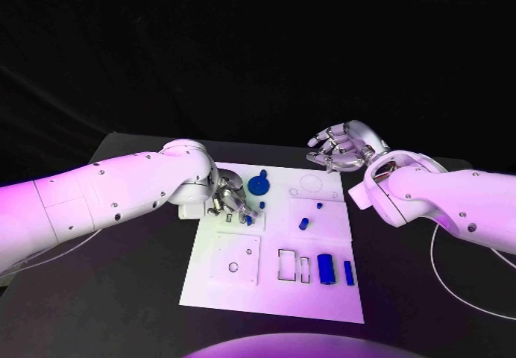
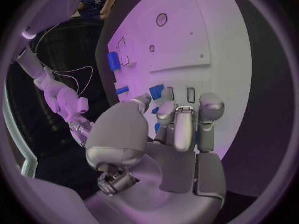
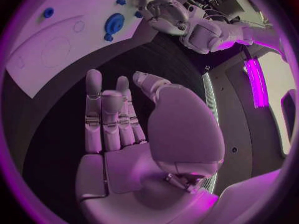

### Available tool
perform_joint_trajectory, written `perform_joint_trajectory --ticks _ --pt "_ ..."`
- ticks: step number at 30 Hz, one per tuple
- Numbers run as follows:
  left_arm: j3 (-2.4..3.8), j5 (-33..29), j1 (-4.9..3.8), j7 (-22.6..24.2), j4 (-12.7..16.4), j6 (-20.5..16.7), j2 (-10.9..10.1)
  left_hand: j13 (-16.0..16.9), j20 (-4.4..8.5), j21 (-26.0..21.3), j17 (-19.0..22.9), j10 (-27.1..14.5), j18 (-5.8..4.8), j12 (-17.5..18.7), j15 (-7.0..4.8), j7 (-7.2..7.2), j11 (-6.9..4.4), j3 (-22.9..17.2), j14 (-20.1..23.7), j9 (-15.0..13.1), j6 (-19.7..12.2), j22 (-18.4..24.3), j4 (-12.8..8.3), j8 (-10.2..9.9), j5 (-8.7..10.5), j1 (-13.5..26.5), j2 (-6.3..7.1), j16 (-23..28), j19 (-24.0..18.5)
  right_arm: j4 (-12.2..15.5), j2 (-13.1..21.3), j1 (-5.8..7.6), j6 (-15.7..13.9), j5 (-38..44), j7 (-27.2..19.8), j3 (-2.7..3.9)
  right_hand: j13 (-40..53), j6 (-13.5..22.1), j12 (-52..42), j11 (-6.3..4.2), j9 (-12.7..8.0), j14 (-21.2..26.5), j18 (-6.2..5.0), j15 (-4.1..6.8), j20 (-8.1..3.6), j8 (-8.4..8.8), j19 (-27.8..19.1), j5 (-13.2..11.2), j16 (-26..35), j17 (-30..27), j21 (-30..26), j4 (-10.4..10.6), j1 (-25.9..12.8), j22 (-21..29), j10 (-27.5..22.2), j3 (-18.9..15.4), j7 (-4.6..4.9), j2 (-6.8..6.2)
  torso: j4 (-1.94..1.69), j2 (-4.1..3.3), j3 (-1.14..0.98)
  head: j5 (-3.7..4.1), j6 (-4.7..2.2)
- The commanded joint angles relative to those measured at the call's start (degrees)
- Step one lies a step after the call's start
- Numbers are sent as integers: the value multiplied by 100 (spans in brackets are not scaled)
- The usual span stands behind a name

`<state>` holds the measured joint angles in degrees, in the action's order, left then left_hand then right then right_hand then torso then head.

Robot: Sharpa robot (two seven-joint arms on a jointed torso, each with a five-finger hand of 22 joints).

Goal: Assemble the parts on the task board

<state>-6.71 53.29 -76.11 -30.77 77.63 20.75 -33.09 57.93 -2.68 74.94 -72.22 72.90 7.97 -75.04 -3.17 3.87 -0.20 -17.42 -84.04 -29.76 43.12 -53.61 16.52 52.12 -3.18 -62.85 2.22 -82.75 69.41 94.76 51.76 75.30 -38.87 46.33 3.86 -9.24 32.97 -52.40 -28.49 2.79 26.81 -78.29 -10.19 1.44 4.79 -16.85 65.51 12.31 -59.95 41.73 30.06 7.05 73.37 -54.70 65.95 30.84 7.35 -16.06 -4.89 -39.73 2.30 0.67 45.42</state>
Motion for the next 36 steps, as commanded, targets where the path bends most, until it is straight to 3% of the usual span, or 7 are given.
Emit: perform_joint_trajectory --ticks 1,15,24,27,29,34,36 --pt "2 -86 1 -1 4 128 21 -7 -16 36 8 -24 -109 21 -43 -2 -2 -42 -187 -6 36 -6 10 -25 -6 -50 0 2 -18 4 -5 -6 10 83 -30 0 -5 -5 30 -1 -9 -9 -27 -6 7 -37 50 28 12 -3 -31 31 37 7 39 10 34 -4 -1 -5 2 6 -1" --pt "0 -153 2 8 -21 139 23 -45 -16 45 10 -40 -110 50 -45 -4 -4 -270 -187 -25 41 -20 9 -57 -8 -161 12 2 -22 7 -7 -9 36 128 -8 -1 -21 -4 36 -3 -11 -22 -27 -5 6 -37 60 29 8 14 -38 29 43 15 48 10 33 -2 -2 -3 0 3 15" --pt "-1 -236 6 25 -27 114 17 -84 -6 59 13 -44 -109 100 -61 -18 -20 -1301 -186 -105 53 -37 -71 -132 -5 -446 145 -2 -43 8 -2 -14 46 179 35 -2 -39 -4 43 -5 -13 -39 -28 -3 4 -39 72 28 3 37 -47 22 52 23 59 7 32 -7 -5 -7 -3 -2 18" --pt "-1 -270 8 33 -27 109 8 -121 1 62 16 -64 -109 140 -65 -11 -21 -1902 -185 -155 29 -40 -276 -153 -4 -545 250 -2 -51 8 0 -15 45 207 59 -2 -45 -6 45 -5 -13 -46 -28 -2 4 -40 76 27 -1 46 -50 22 50 26 64 4 32 -11 -6 -8 -5 -7 15" --pt "-1 -289 8 37 -27 101 2 -150 0 60 17 -79 -108 162 -65 -13 -21 -2093 -185 -173 13 -36 -371 -161 -2 -563 287 -2 -56 7 0 -16 50 217 67 -2 -45 -6 45 -5 -13 -46 -28 -2 4 -40 76 27 -1 46 -50 22 50 26 64 4 32 -11 -5 -8 -7 -8 14" --pt "-1 -336 11 50 -7 75 -25 -247 -7 83 24 -102 -108 261 -41 41 7 -3248 -180 -323 -46 -61 -1007 -137 -6 -384 483 -3 -64 4 6 -21 78 229 71 -2 -57 -11 48 -8 -13 -56 -28 0 2 -44 85 26 3 48 -55 19 54 31 75 0 29 -14 -7 -11 -2 14 8" --pt "0 -348 11 55 7 63 -40 -256 -10 91 21 -97 -108 272 -35 43 15 -3416 -181 -354 -48 -68 -1122 -127 -18 -326 489 -5 -65 4 8 -24 83 231 70 -3 -62 -13 49 -9 -14 -57 -28 1 2 -45 89 27 11 39 -58 16 58 34 78 0 27 -14 -3 -10 -4 6 8"
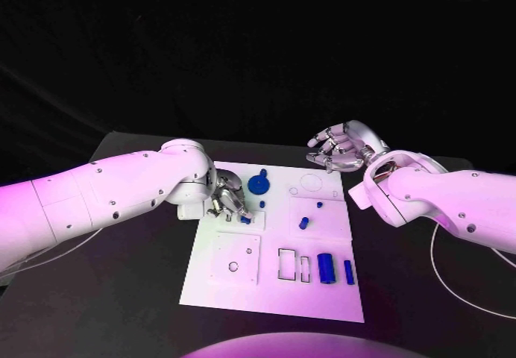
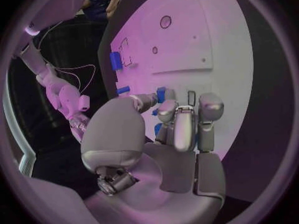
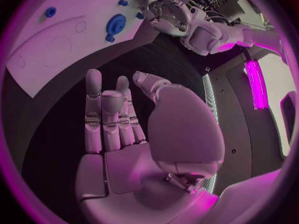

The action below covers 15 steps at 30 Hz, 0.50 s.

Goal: Assemble the parts on the task board

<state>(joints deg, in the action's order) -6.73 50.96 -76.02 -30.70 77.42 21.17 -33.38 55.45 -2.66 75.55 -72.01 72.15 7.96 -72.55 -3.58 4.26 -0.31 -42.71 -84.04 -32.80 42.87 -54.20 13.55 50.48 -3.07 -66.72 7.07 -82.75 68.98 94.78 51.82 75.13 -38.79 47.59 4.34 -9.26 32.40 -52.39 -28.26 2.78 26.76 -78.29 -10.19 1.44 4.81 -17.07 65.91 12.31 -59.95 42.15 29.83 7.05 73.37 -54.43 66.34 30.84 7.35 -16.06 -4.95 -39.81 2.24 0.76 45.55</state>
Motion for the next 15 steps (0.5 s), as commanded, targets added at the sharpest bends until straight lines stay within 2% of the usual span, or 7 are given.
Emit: perform_joint_trajectory --ticks 1,6,15 --pt "2 -124 3 51 37 10 -18 -12 -13 31 1 -22 -106 26 8 4 27 -929 -181 -60 -23 -7 -856 40 -32 81 4 -6 -25 2 3 -8 77 105 21 0 -5 -13 26 -8 -9 -57 -29 1 0 -23 49 27 11 -2 -35 16 59 7 39 0 27 -14 5 -1 1 -7 -5" --pt "7 -174 4 70 113 -118 -90 -10 -15 44 0 -9 -107 30 8 7 27 -1079 -182 -97 -7 -22 -976 59 -41 146 2 -7 -22 1 6 -13 85 107 16 -1 -5 -13 26 -8 -9 -57 -29 1 0 -23 49 27 11 -2 -35 16 59 7 39 0 27 -14 1 -2 -1 -18 -11" --pt "51 -232 4 186 370 -598 -340 59 -8 96 -12 62 -118 -5 -2 -3 15 -1284 -186 -163 44 -102 -1180 104 -108 244 56 -14 22 3 17 -21 81 104 7 -1 -12 -14 29 -9 -9 -56 -29 2 -1 -24 53 27 25 -18 -40 13 61 11 43 -2 27 -17 3 -6 -7 -28 -18"
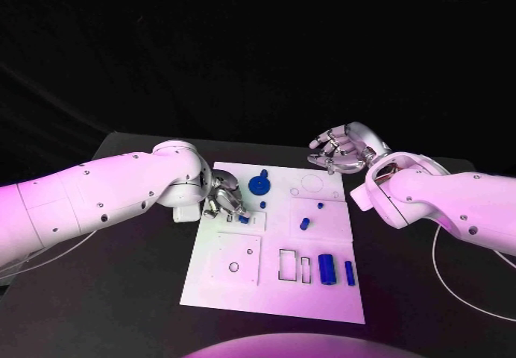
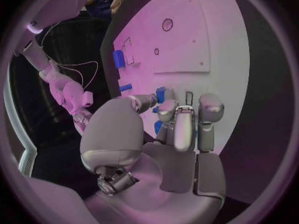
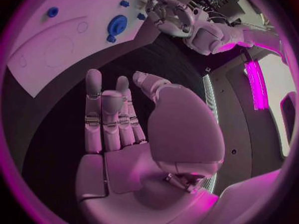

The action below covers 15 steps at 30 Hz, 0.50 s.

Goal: Assemble the parts on the task board

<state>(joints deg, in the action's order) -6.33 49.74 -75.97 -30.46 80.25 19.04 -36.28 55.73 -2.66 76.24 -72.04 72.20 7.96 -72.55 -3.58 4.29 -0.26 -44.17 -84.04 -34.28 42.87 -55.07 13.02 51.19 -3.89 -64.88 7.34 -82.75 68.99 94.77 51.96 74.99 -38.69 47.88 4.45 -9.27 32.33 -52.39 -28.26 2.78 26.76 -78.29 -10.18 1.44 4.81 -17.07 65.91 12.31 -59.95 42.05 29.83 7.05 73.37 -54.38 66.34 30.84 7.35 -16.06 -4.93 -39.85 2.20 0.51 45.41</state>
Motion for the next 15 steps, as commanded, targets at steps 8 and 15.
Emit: perform_joint_trajectory --ticks 8,15 --pt "-3 148 11 270 283 -768 -201 136 20 111 -14 179 -134 -62 -32 -35 -23 -1280 -190 -77 152 -136 -1270 73 -493 158 158 -17 87 -2 12 -35 54 54 -36 0 -49 6 62 0 -20 -30 -26 -4 0 -13 57 27 115 -101 -70 16 50 27 31 -17 35 -26 -8 0 -6 -2 9" --pt "-17 639 56 234 396 -966 -219 178 32 140 -17 227 -139 -80 -46 -51 -37 -1289 -192 -98 191 -176 -1294 76 -708 202 188 -18 105 -5 20 -62 35 38 -71 0 -298 68 297 40 -64 -10 -21 -35 21 38 74 33 260 -171 -175 30 43 102 -39 -18 72 -18 -1 2 -4 -6 11"
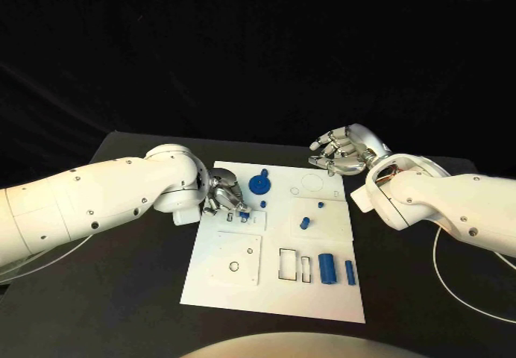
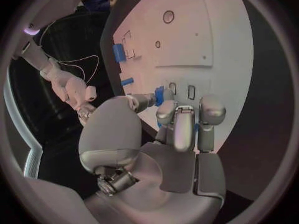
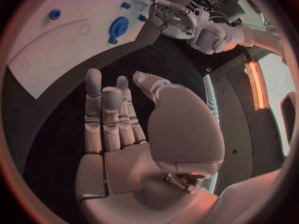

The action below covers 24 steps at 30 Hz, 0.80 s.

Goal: Assemble the parts on the task board

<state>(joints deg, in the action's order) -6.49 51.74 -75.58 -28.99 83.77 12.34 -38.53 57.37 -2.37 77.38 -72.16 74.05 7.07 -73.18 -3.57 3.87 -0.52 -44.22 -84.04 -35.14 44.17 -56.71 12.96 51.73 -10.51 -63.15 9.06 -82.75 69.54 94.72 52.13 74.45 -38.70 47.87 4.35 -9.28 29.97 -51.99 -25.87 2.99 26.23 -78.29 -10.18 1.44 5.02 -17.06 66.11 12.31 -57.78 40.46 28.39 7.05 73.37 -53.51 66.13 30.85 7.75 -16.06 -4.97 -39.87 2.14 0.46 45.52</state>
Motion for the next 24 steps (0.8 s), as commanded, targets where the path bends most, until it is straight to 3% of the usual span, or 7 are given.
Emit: perform_joint_trajectory --ticks 1,13,24 --pt "-2 498 24 80 49 -309 10 14 3 25 -6 42 -50 -17 -46 -9 -12 -1284 -192 -12 61 -11 -1288 23 -47 29 16 -18 50 -2 4 -10 31 34 -68 1 -106 28 96 24 -17 -7 -21 -39 3 43 57 33 66 -25 -45 31 44 25 -15 -16 35 -17 2 5 3 -2 1" --pt "-13 840 113 -2 41 -190 81 95 15 66 -8 115 -64 -62 -59 -25 -28 -1281 -193 -27 105 -91 -1311 23 -219 65 41 -19 97 0 11 -15 14 16 -102 1 -364 13 316 47 -47 42 -21 -58 21 63 71 32 269 -178 -133 35 44 85 10 -18 53 -19 0 -3 5 -2 12" --pt "-20 953 129 -32 41 -146 90 127 22 95 -8 150 -75 -86 -64 -34 -35 -1273 -194 -37 129 -150 -1312 29 -293 91 48 -19 134 108 23 -18 5 -7 -107 1 -435 8 362 51 -56 33 -22 -60 24 69 85 28 296 -176 -157 45 20 103 46 -45 55 -33 -2 -8 5 -1 26"
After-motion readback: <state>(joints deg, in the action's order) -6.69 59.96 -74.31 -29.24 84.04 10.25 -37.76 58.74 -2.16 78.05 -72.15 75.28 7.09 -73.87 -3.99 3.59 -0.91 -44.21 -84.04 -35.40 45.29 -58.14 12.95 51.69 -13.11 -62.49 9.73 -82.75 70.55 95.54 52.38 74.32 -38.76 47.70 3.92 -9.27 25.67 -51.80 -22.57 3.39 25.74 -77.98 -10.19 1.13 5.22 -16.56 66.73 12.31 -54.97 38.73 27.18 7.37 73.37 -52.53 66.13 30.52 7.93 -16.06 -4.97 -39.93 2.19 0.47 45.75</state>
